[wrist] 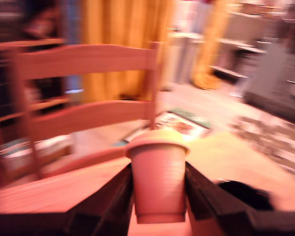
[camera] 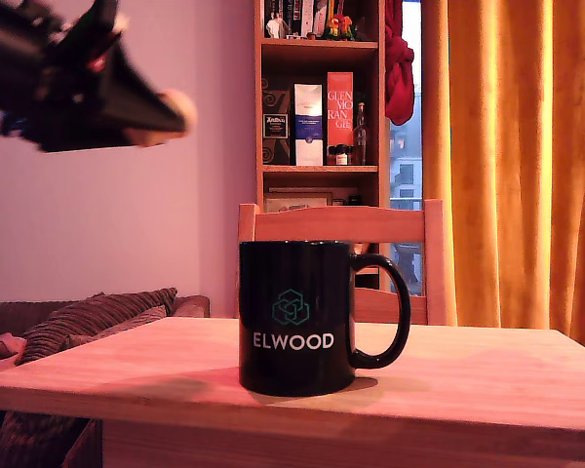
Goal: Pick up the coffee capsules on the table and drop them inside the coffee cup
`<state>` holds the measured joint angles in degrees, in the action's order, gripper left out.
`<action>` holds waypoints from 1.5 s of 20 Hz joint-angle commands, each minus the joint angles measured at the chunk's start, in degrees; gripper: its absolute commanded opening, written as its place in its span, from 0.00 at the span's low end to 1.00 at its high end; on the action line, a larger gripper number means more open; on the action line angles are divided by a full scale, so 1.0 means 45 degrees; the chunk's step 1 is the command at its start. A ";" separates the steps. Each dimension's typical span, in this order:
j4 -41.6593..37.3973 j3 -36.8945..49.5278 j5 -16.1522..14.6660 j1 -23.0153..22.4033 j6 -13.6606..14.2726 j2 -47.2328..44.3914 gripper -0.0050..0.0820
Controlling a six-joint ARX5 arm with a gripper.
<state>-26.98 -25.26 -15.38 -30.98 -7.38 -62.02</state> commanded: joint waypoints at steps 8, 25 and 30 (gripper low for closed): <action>0.0044 -0.0646 -0.0053 -0.1802 -0.0029 -0.1005 0.14; 0.3390 -0.4308 0.0112 -0.2822 0.0364 -0.5561 0.14; 0.3419 -0.4308 0.0092 -0.2822 0.0408 -0.5561 0.14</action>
<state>-11.11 -44.40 -14.94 -43.51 -6.26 -86.74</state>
